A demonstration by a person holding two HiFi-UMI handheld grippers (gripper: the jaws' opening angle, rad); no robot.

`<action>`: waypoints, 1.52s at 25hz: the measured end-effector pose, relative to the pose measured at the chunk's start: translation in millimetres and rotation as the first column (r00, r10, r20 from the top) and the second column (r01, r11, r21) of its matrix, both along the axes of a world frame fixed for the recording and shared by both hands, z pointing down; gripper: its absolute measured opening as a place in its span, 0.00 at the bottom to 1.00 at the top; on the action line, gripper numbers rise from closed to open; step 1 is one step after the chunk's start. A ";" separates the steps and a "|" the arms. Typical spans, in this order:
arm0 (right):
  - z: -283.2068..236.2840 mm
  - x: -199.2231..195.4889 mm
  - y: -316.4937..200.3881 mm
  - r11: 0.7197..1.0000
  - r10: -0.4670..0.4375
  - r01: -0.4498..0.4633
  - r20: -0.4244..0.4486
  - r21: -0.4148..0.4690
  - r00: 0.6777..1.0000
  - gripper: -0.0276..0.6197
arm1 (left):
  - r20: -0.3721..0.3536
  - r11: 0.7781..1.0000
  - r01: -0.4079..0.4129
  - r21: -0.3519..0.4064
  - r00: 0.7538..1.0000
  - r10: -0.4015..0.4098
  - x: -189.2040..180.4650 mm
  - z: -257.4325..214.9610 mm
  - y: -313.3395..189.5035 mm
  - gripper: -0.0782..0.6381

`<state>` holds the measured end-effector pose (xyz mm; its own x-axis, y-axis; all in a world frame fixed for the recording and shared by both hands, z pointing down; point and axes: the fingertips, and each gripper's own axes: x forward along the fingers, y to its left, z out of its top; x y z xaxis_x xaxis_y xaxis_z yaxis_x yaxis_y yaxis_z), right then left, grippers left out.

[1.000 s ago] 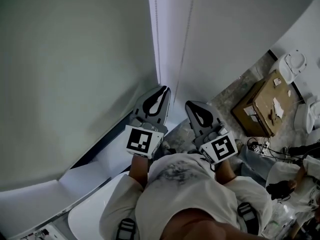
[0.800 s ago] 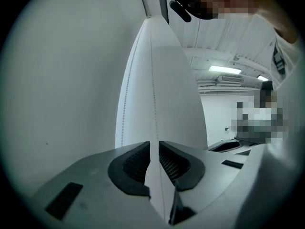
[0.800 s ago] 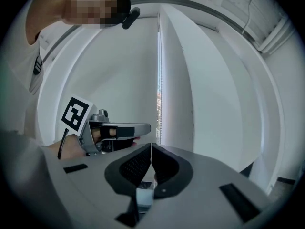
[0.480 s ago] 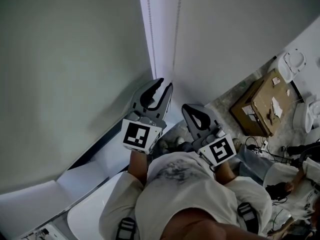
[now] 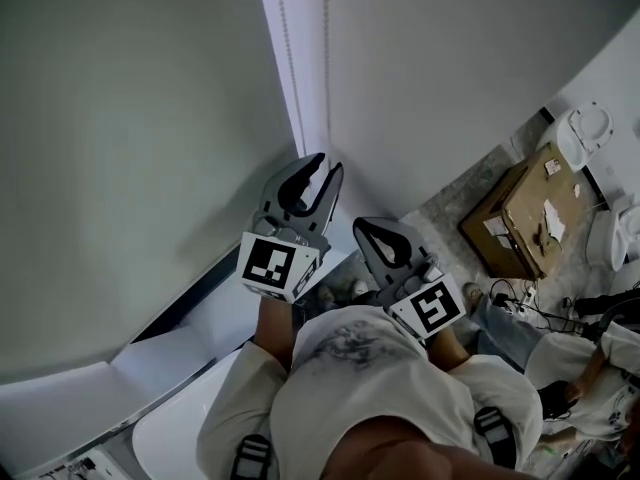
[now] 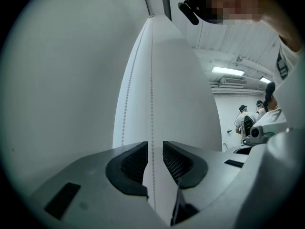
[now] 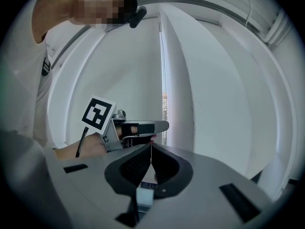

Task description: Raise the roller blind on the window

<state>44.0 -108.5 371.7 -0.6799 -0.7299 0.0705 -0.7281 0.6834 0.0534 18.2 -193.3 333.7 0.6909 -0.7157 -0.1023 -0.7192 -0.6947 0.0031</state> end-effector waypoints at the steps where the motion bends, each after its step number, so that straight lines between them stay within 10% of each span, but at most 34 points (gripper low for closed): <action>1: 0.1 -0.2 1.0 1.000 0.002 -0.002 -0.001 0.002 1.000 0.14 | -0.002 1.000 0.002 -0.003 1.000 -0.002 -0.5 1.2 -2.1 0.25; 16: -4.3 -0.1 2.6 1.000 0.016 -0.016 0.005 0.015 1.000 0.14 | 0.029 1.000 -0.018 -0.016 0.999 0.019 -5.9 12.6 -2.7 0.13; 38: -94.1 -58.6 -4.0 0.976 -0.215 0.211 0.059 0.060 0.975 0.14 | -0.036 0.992 -0.063 -0.111 0.998 0.060 -41.6 33.4 58.9 0.13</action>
<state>-14.5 -112.5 277.5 -0.8221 -0.5692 -0.0136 -0.5691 0.8207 0.0513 -23.4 -134.5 367.0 0.7315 -0.6803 -0.0466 -0.6736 -0.7315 0.1058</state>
